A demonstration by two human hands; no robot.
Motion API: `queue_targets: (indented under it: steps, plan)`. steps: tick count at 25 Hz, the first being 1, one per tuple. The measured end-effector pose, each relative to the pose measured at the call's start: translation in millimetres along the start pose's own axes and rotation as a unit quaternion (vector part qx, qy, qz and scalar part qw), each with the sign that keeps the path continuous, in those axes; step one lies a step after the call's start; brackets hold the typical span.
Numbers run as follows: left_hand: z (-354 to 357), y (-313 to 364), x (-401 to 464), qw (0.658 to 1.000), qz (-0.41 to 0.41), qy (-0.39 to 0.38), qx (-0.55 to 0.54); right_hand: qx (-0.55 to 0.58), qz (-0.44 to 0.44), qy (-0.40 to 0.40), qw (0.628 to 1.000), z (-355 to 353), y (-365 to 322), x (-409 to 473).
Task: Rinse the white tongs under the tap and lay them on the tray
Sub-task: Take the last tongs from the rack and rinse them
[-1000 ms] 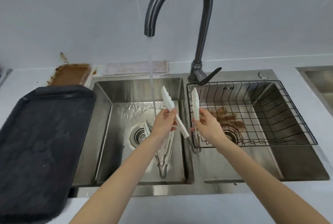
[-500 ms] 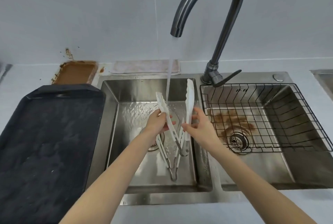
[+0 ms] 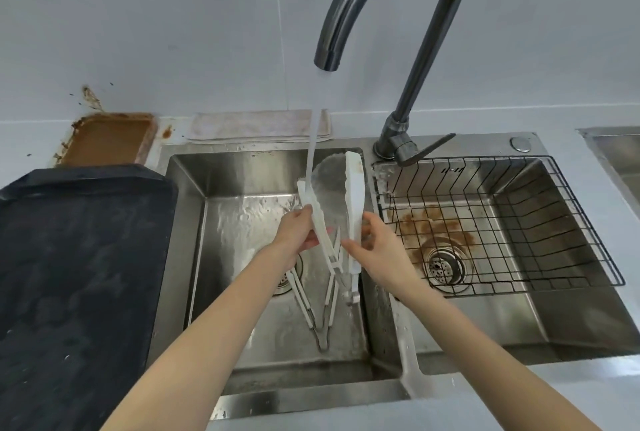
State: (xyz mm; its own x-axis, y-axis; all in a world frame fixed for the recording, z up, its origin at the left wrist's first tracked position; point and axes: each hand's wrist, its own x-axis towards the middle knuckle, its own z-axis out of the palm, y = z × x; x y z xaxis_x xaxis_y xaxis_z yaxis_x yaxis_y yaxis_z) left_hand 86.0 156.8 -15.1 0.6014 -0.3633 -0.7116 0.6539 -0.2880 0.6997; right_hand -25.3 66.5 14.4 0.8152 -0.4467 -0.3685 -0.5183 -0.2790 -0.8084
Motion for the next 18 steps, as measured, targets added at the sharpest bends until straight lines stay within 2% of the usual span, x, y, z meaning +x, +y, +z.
queue_targets:
  steps: [4,7,10,12,18]
  plan:
    - [-2,-9,-1,1.000,-0.018,0.000,0.008,0.014,0.004,-0.017,1.000,3,-5,3]
    - [-8,-24,-3,0.999,-0.043,0.002,-0.002,0.042,0.044,-0.030,0.998,9,-8,17]
    - [-15,-34,-3,0.998,-0.057,0.021,0.005,0.170,0.099,-0.055,0.979,15,-19,42]
    - [-20,-38,-1,0.997,-0.064,0.032,0.008,0.240,0.096,-0.070,0.963,18,-32,55]
    - [-32,-35,6,0.996,-0.072,0.045,-0.005,0.308,0.111,-0.085,0.941,31,-46,89]
